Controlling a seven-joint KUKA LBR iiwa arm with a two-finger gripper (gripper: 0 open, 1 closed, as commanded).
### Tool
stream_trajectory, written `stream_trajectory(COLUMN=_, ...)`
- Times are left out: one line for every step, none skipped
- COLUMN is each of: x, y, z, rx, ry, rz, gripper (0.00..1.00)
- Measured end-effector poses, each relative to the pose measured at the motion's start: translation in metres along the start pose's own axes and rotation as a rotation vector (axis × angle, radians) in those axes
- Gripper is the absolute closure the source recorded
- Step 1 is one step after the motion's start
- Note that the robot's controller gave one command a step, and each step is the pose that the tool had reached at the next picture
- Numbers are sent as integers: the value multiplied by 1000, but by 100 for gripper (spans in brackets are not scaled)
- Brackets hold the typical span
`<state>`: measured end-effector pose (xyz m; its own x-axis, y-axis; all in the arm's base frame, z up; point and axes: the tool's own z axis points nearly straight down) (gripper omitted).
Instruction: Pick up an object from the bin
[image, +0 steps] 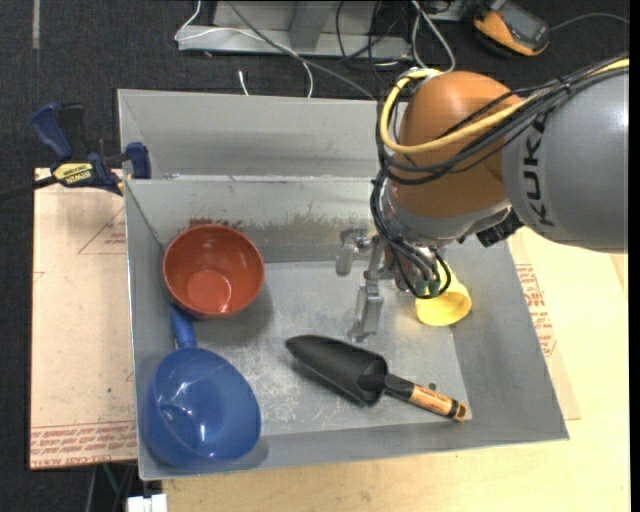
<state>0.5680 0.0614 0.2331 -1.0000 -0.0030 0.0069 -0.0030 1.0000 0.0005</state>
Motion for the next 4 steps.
stream_trajectory(x=-1, y=-1, z=-5, rx=-1, ry=-9, rz=3, gripper=0)
stream_trajectory(x=66, y=-25, z=154, rx=-3, ry=-9, rz=127, gripper=0)
stream_trajectory(x=43, y=-25, z=91, rx=-4, ry=-28, rz=53, gripper=0)
stream_trajectory(x=87, y=-5, z=135, rx=-3, ry=-2, rz=319, gripper=0)
